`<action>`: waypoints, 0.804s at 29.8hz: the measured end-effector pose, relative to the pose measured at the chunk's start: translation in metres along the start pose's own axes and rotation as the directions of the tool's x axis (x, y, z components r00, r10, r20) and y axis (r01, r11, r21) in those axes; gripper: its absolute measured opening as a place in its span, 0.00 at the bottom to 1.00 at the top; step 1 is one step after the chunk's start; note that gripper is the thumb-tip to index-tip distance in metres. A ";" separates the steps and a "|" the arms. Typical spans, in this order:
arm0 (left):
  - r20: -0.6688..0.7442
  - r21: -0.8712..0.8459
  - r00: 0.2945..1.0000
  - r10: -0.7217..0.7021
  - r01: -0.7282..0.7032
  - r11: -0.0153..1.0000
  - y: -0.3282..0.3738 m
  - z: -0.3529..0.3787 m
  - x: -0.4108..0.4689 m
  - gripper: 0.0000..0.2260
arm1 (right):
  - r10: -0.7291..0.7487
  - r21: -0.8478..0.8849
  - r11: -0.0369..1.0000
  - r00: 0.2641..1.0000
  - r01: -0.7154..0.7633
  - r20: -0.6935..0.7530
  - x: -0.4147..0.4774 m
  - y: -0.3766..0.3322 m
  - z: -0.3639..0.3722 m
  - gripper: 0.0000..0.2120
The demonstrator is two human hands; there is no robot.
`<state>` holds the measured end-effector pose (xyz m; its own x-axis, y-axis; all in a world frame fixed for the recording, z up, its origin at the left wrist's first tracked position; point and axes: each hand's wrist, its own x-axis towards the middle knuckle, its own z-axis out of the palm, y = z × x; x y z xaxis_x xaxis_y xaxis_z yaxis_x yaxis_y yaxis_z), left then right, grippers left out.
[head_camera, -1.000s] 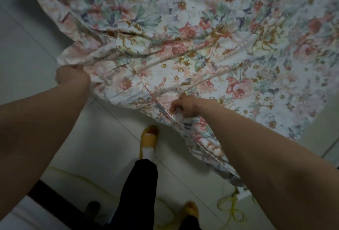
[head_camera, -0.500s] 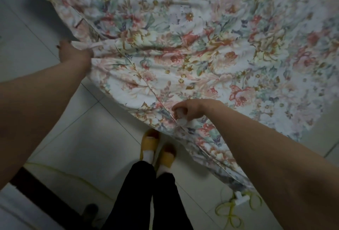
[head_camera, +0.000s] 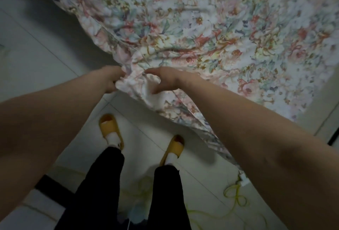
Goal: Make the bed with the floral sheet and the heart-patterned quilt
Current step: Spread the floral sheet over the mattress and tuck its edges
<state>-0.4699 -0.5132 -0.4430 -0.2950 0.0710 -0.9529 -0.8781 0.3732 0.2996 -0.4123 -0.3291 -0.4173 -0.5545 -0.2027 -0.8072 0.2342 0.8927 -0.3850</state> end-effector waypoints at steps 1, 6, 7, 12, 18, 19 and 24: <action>0.128 -0.053 0.992 0.001 0.006 0.999 0.003 0.012 -0.011 0.06 | 0.032 0.059 0.998 0.999 -0.031 -0.011 0.002 -0.003 0.004 0.42; 0.277 -0.194 0.955 0.101 -0.047 0.980 0.043 -0.023 -0.021 0.09 | 0.124 0.023 0.992 0.944 -0.123 -0.305 0.023 -0.072 -0.022 0.22; 0.258 -0.140 0.962 0.092 -0.057 0.989 0.049 -0.032 -0.021 0.10 | 0.139 0.003 0.989 0.934 -0.146 -0.329 0.023 -0.077 -0.031 0.20; 0.238 -0.173 0.969 0.063 -0.021 0.985 0.063 -0.058 -0.024 0.04 | 0.133 0.152 0.982 0.981 -0.111 -0.143 0.007 -0.091 -0.060 0.23; 0.144 -0.335 0.989 0.027 0.023 0.942 0.063 -0.067 -0.023 0.02 | 0.053 0.242 0.970 0.993 -0.026 -0.107 -0.009 -0.110 -0.061 0.17; 0.116 -0.348 0.993 0.002 0.039 0.937 0.062 -0.071 -0.019 0.06 | 0.048 0.249 0.968 0.992 -0.018 -0.115 -0.009 -0.112 -0.061 0.16; 0.102 -0.357 0.992 -0.072 0.104 0.928 0.045 -0.068 -0.028 0.02 | 0.138 0.402 0.914 0.975 -0.058 -0.173 -0.028 -0.100 -0.033 0.15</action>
<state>-0.5265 -0.5613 -0.3994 -0.1912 0.1375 -0.9719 -0.9803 0.0239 0.1962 -0.4462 -0.3992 -0.3420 -0.6465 -0.0047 -0.7629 0.5674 0.6655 -0.4849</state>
